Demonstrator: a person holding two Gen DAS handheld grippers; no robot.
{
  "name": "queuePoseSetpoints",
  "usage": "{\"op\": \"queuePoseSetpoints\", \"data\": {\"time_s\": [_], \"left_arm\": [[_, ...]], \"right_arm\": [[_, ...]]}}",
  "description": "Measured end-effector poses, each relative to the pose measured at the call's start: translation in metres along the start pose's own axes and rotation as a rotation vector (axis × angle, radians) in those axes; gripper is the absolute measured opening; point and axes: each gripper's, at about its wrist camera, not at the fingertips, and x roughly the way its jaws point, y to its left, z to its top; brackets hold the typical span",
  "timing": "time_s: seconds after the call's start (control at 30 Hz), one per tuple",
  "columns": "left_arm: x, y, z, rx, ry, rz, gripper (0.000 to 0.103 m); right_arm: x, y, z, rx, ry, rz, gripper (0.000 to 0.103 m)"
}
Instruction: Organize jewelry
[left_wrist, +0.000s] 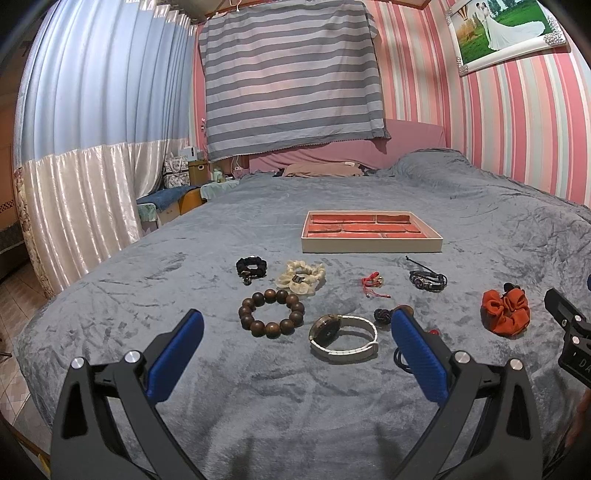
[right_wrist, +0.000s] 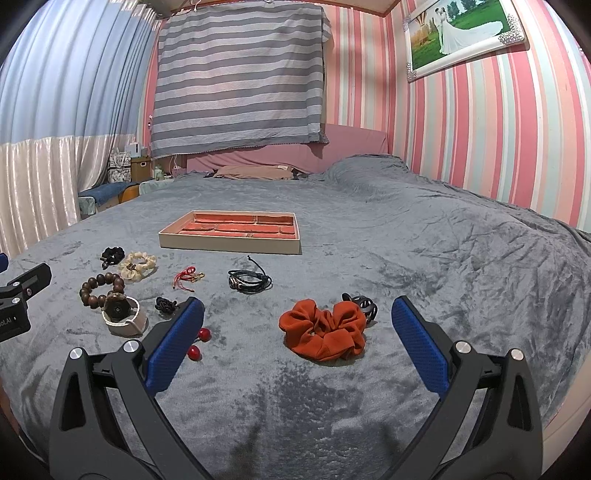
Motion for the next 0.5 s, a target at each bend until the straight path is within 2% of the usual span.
{"op": "queuePoseSetpoints", "data": {"time_s": [0.5], "left_arm": [[0.0011, -0.0011, 0.0016, 0.001, 0.003, -0.002, 0.099]], "right_arm": [[0.004, 0.0001, -0.001, -0.004, 0.008, -0.001, 0.099]]}}
